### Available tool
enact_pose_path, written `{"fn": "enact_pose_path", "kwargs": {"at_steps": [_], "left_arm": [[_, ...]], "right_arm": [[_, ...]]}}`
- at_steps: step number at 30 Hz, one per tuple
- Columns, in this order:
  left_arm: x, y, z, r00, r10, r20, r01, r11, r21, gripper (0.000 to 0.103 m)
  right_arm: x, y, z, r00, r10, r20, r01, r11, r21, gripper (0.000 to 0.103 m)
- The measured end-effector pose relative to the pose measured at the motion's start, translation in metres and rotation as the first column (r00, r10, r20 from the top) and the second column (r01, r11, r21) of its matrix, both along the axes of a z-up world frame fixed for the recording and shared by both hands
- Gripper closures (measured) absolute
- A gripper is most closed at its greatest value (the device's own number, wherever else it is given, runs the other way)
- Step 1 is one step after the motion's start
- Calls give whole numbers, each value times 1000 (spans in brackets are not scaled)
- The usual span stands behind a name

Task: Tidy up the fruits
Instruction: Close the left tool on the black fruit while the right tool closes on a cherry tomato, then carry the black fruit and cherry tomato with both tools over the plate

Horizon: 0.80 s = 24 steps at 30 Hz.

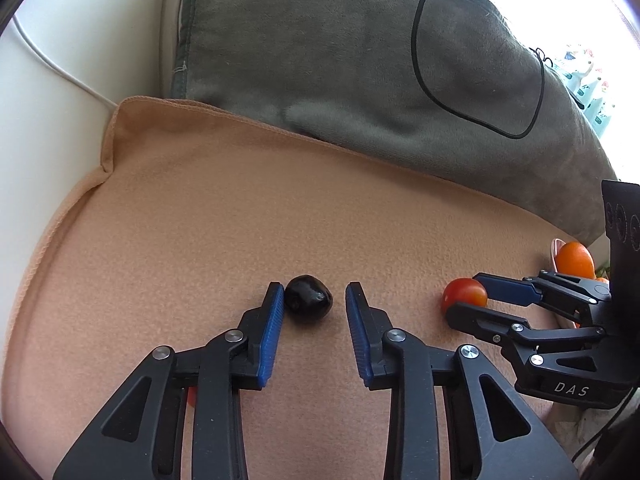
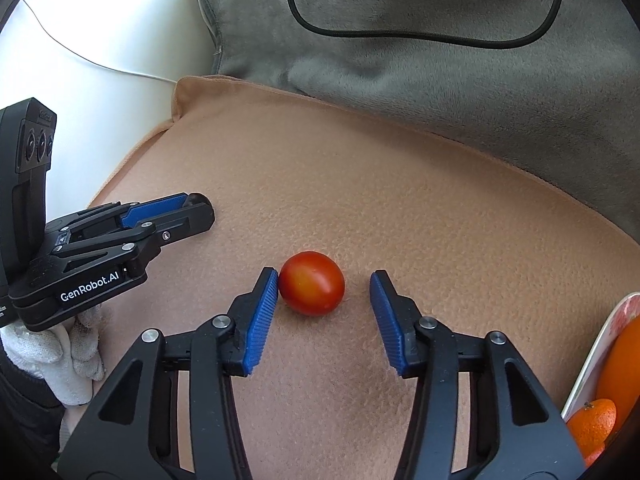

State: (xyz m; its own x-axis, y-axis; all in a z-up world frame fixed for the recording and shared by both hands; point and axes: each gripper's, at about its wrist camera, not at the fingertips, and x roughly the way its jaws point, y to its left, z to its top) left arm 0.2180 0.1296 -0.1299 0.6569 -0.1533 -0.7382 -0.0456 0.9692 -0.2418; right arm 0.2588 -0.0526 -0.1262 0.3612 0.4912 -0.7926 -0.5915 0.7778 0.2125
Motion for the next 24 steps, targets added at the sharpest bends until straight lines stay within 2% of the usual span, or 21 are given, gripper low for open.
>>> {"fn": "enact_pose_path", "kwargs": {"at_steps": [6, 10, 24], "left_arm": [[-1, -1, 1, 1000, 1, 3, -1, 1000, 4, 80], [-2, -1, 2, 1000, -1, 7, 1, 1000, 6, 81], [-23, -12, 18, 999, -22, 43, 22, 1000, 2, 81]], "right_arm": [[3, 12, -1, 1000, 22, 1, -22, 1000, -1, 68], [-3, 13, 1, 999, 23, 25, -23, 1000, -19, 68], [-19, -8, 23, 999, -2, 52, 0, 999, 41, 68]]}}
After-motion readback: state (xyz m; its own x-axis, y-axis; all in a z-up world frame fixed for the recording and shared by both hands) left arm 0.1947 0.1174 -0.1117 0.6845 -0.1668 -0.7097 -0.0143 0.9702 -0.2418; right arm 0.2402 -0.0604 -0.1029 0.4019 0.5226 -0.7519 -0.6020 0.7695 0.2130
